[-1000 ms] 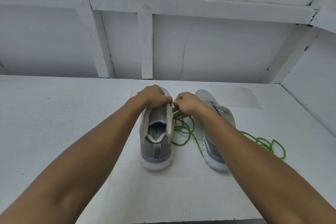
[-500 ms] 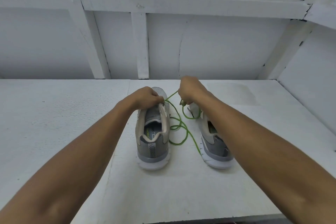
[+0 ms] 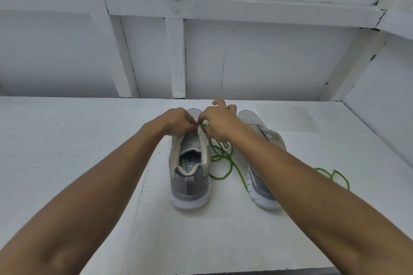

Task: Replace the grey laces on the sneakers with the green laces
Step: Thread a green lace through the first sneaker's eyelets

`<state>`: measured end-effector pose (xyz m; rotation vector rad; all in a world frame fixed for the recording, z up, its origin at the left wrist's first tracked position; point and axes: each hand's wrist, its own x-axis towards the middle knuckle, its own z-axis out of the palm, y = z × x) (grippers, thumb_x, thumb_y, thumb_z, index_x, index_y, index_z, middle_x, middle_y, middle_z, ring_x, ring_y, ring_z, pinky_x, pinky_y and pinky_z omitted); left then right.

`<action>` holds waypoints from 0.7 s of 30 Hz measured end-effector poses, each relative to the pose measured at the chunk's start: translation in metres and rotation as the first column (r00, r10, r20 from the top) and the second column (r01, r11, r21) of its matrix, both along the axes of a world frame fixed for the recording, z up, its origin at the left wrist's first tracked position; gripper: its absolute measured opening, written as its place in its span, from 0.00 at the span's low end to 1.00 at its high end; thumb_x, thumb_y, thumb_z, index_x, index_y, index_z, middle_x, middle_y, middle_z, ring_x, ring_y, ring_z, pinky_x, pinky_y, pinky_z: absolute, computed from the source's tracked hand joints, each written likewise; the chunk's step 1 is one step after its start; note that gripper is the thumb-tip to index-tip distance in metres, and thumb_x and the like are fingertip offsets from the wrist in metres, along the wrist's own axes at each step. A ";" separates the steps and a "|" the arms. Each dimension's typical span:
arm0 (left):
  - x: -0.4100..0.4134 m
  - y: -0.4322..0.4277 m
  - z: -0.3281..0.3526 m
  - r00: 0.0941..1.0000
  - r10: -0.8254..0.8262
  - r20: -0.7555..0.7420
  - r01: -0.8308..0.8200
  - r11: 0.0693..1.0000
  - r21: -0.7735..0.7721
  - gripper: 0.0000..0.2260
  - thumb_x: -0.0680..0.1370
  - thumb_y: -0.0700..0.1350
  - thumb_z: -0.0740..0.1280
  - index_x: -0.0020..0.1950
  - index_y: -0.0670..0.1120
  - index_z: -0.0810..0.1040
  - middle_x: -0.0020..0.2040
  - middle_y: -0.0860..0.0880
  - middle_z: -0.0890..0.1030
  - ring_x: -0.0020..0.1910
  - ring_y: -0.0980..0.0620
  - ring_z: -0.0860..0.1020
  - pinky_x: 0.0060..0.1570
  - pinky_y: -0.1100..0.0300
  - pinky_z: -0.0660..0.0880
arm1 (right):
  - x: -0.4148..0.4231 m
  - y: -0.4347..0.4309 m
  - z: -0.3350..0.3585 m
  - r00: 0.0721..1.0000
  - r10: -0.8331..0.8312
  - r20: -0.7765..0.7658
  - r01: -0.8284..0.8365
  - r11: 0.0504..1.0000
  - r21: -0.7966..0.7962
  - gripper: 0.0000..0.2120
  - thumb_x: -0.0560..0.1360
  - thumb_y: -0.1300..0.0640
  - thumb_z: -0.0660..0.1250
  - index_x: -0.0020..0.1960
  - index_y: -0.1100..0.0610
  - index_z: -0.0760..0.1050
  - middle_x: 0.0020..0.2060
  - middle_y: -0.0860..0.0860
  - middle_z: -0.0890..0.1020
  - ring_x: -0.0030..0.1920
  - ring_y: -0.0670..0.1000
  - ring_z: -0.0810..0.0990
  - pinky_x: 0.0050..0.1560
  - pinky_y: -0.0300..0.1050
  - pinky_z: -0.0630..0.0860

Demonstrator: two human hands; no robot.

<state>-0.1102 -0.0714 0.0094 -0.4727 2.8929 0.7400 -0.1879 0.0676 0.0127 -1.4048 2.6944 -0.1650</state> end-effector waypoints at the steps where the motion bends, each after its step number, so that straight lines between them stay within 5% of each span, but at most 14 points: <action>1: -0.002 0.001 0.000 1.000 -0.004 0.003 0.004 1.000 -0.009 0.11 0.78 0.49 0.66 0.57 0.51 0.84 0.58 0.50 0.82 0.52 0.52 0.75 0.53 0.59 0.70 | 0.000 0.001 -0.003 0.999 -0.013 0.032 0.014 1.000 -0.024 0.15 0.77 0.59 0.64 0.60 0.45 0.77 0.60 0.49 0.77 0.70 0.57 0.63 0.63 0.55 0.60; 6: -0.008 0.002 0.001 1.000 0.008 0.011 -0.007 0.999 -0.034 0.08 0.77 0.48 0.68 0.52 0.49 0.85 0.53 0.48 0.83 0.49 0.51 0.76 0.50 0.59 0.71 | 0.001 0.008 -0.004 0.986 -0.042 0.162 0.066 0.987 -0.146 0.06 0.77 0.59 0.66 0.52 0.53 0.78 0.51 0.53 0.82 0.54 0.56 0.77 0.57 0.51 0.73; 11: -0.010 0.003 0.000 0.999 0.032 -0.013 -0.032 0.999 -0.013 0.04 0.76 0.48 0.68 0.44 0.48 0.80 0.44 0.49 0.80 0.44 0.51 0.75 0.45 0.59 0.70 | 0.002 0.013 -0.003 0.979 -0.044 0.200 0.079 0.982 -0.171 0.11 0.78 0.60 0.62 0.54 0.49 0.79 0.50 0.50 0.82 0.55 0.55 0.77 0.58 0.54 0.73; 16: -0.009 0.000 -0.002 0.999 0.009 -0.054 -0.012 0.999 -0.046 0.04 0.77 0.47 0.68 0.48 0.47 0.80 0.49 0.47 0.81 0.50 0.47 0.77 0.52 0.53 0.75 | 0.001 0.018 0.002 0.984 -0.050 0.172 0.070 0.992 -0.108 0.27 0.75 0.67 0.57 0.64 0.42 0.78 0.53 0.54 0.81 0.56 0.56 0.75 0.55 0.53 0.71; 21: -0.009 -0.005 -0.005 0.998 0.027 -0.063 -0.030 0.998 -0.046 0.01 0.75 0.48 0.70 0.45 0.54 0.80 0.52 0.50 0.82 0.53 0.49 0.78 0.57 0.51 0.75 | 0.003 0.018 0.000 0.977 -0.133 0.165 0.158 0.976 -0.148 0.15 0.77 0.60 0.59 0.59 0.49 0.79 0.57 0.51 0.81 0.59 0.55 0.76 0.62 0.56 0.70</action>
